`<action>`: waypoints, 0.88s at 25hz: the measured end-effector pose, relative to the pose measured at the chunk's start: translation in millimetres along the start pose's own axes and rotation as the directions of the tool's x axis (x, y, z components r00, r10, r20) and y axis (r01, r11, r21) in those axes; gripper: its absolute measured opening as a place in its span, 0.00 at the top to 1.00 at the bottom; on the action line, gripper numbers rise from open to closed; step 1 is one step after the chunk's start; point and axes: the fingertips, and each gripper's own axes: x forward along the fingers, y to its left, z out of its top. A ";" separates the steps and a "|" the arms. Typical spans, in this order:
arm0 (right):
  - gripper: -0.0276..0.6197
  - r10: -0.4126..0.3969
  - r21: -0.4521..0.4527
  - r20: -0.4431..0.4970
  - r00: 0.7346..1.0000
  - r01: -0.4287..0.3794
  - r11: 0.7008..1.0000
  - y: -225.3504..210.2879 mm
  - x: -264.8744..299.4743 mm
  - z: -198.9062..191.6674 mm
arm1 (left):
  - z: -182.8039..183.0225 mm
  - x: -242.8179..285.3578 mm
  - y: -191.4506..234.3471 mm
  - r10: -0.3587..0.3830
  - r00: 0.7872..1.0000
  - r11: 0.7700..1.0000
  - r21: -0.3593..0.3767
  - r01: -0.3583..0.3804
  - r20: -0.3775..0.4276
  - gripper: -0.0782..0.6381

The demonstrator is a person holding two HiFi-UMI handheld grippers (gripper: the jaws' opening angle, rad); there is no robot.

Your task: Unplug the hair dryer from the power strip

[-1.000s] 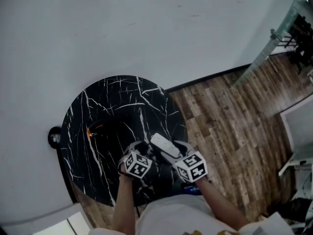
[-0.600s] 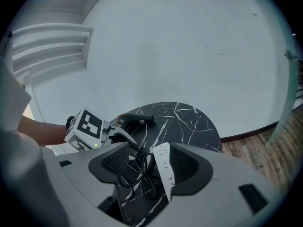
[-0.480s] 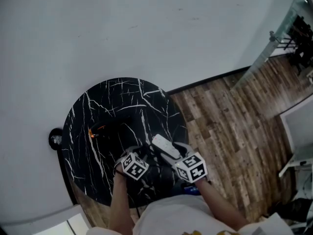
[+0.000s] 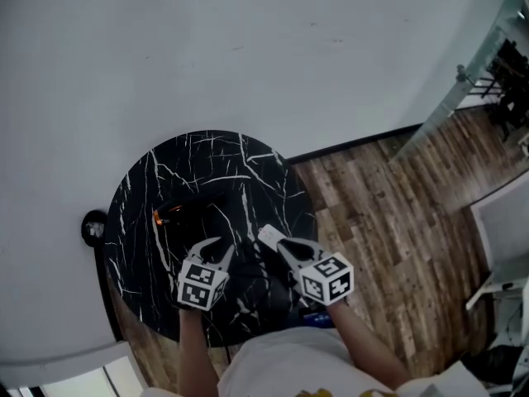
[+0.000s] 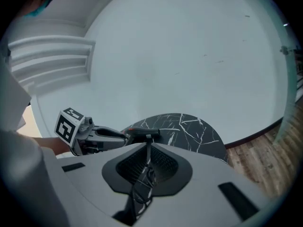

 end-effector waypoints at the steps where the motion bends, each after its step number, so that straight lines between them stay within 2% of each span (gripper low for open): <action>1: 0.92 0.030 -0.008 0.033 0.999 -0.029 1.000 8.1 -2.6 7.6 | 14.1 -9.5 1.8 0.028 0.998 1.000 0.013 -0.028 0.053 0.78; 3: 0.96 0.069 -0.058 0.084 0.994 -0.065 0.996 24.0 -7.4 21.6 | 36.1 -27.3 5.3 0.090 0.987 0.994 0.056 -0.098 0.137 0.86; 5: 0.96 0.059 -0.109 0.121 0.991 -0.046 0.993 33.4 -12.3 33.2 | 54.1 -44.6 3.2 0.109 0.971 0.991 0.058 -0.124 0.214 0.89; 8: 0.96 0.025 -0.126 0.187 0.982 -0.001 0.992 39.8 -20.9 50.2 | 76.4 -68.2 -1.5 0.112 0.936 0.994 -0.050 -0.101 0.333 0.89; 10: 0.96 0.022 -0.140 0.225 0.974 0.010 0.990 44.0 -25.3 59.4 | 84.3 -79.1 -2.6 0.129 0.914 0.990 -0.107 -0.095 0.384 0.89; 12: 0.96 0.025 -0.168 0.241 0.970 0.017 0.986 48.7 -29.1 64.6 | 87.3 -86.1 -3.5 0.152 0.899 0.985 -0.133 -0.106 0.410 0.89; 15: 0.96 -0.009 -0.203 0.210 0.978 0.052 0.978 52.3 -32.7 62.8 | 87.3 -95.4 -3.6 0.191 0.880 0.976 -0.177 -0.124 0.435 0.89; 19: 0.96 -0.049 -0.191 0.216 0.975 0.092 0.977 49.6 -43.1 61.4 | 86.1 -105.7 -6.5 0.190 0.869 0.961 -0.269 -0.069 0.456 0.89; 22: 0.96 -0.076 -0.189 0.238 0.968 0.123 0.974 44.8 -51.7 61.8 | 91.7 -112.5 -13.4 0.192 0.847 0.969 -0.232 -0.085 0.495 0.89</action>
